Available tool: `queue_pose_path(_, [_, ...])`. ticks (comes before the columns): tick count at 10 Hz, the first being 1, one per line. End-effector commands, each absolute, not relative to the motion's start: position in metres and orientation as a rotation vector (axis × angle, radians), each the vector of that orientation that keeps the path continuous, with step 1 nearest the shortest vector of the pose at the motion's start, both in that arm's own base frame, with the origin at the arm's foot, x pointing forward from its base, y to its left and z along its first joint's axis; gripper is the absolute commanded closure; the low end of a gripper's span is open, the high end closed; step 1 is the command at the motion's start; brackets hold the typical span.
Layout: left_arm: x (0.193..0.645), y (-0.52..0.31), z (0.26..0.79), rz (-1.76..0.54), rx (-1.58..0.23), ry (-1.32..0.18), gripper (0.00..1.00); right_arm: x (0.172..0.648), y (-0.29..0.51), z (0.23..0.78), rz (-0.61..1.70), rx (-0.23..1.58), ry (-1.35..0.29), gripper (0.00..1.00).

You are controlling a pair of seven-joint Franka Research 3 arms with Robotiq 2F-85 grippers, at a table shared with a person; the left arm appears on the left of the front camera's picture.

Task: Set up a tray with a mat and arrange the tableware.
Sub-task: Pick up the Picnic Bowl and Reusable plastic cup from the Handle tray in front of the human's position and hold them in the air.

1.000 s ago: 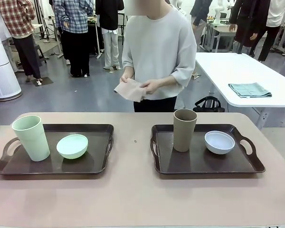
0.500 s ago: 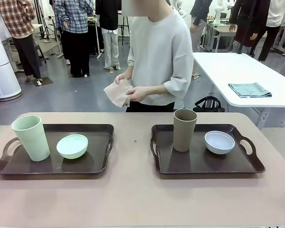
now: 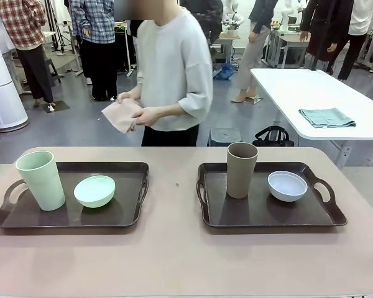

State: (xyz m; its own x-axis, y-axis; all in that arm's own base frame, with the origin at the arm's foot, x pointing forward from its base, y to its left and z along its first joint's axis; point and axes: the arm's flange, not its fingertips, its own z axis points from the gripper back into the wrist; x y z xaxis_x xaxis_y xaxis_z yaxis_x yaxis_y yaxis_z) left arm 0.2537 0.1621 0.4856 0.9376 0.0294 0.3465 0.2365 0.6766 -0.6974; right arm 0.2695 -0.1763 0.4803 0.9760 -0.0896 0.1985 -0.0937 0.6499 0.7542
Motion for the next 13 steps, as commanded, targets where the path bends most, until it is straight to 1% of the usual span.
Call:
queue_pose_path(1, [0.2539, 0.1639, 0.4868, -0.136, -0.838, -0.361, 0.00, 0.2695, -0.1773, 0.4802, 0.012, 0.878, -0.231, 0.00])
queue_pose_path(13, [0.2539, 0.1639, 0.4868, -0.136, -0.838, -0.361, 0.00, 0.2695, -0.1773, 0.4802, 0.012, 0.878, -0.231, 0.00])
